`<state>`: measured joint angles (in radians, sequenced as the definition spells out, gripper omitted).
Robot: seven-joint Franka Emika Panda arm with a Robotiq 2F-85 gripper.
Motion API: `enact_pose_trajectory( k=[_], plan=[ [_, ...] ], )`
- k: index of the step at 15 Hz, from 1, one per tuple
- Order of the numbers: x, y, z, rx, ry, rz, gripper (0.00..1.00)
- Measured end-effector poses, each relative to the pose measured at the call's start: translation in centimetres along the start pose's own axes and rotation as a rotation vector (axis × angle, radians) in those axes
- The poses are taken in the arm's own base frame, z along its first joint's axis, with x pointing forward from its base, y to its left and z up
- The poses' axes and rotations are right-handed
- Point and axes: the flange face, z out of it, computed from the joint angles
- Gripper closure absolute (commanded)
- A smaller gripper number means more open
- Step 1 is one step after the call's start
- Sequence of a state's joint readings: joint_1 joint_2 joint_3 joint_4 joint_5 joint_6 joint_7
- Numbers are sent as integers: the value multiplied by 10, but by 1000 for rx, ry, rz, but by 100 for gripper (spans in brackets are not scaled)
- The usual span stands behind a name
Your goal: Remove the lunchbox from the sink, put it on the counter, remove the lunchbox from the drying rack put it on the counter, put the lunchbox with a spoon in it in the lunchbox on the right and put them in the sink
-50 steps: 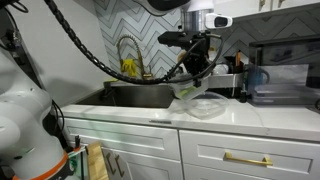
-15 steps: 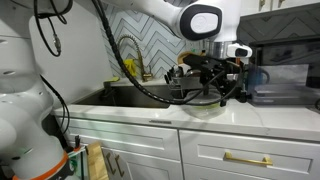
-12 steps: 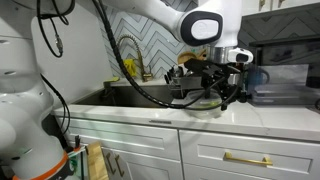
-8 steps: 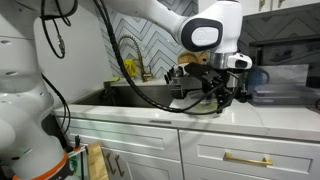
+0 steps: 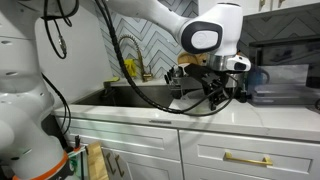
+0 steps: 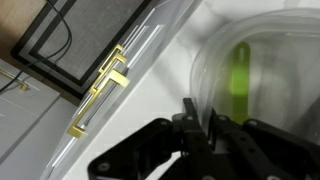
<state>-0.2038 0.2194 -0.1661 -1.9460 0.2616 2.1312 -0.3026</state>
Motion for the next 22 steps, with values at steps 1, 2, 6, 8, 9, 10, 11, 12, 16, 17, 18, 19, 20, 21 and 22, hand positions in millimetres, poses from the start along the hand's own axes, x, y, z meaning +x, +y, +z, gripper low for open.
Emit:
enact_pose_trajectory(
  k=[1,2,6,8,9,10,11,12,16,17,18,19,20,21,22],
  plan=[
    [0,0,0,2,1,-7,98],
    [0,0,-1,3,1,-18,99],
    [-5,3,-10,12,-8,-89,98],
    [-12,3,-21,26,-36,-151,98],
    [-18,2,-29,34,-55,-189,98],
    [-24,1,-39,41,-76,-228,98],
    [-31,-1,-48,44,-100,-267,98],
    [-39,-4,-58,44,-129,-309,98],
    [-70,-29,-100,33,-216,-456,98],
    [-75,-42,-110,36,-219,-478,98],
    [-80,-56,-118,38,-223,-503,98],
    [-84,-73,-125,40,-225,-528,98],
    [-88,-92,-132,41,-227,-553,98],
    [-91,-113,-137,42,-229,-582,98],
    [-95,-134,-142,44,-234,-610,98]
  ],
)
